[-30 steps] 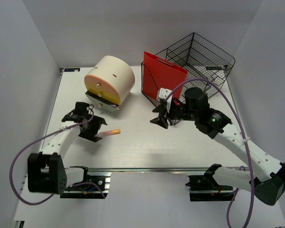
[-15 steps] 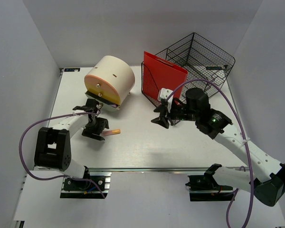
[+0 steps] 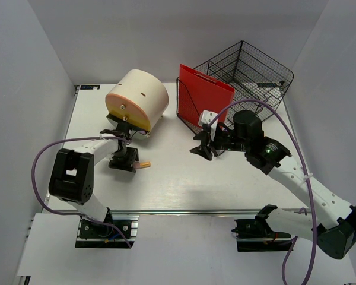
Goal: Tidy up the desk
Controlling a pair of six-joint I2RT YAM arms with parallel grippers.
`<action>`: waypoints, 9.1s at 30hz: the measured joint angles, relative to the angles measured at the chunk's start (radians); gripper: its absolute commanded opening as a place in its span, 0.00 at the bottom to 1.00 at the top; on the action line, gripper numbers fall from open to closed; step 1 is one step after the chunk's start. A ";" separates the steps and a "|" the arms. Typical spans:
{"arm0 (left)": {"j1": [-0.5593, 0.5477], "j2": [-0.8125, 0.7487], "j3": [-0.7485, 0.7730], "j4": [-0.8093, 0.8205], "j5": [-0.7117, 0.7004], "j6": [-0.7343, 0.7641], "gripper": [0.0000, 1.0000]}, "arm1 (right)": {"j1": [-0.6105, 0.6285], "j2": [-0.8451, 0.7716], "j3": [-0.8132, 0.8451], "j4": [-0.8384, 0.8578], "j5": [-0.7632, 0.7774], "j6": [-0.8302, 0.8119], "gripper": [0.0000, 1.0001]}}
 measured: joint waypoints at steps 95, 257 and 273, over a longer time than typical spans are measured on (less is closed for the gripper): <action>0.348 -0.136 -0.308 1.253 0.523 0.330 0.00 | -0.097 -0.026 -0.048 0.025 -0.053 -0.044 0.56; 0.350 0.211 0.027 0.853 0.486 0.670 0.45 | -0.131 0.016 -0.062 0.009 -0.078 -0.113 0.57; 0.357 -0.025 -0.072 0.750 0.486 0.756 0.03 | -0.137 0.021 -0.062 0.006 -0.082 -0.128 0.54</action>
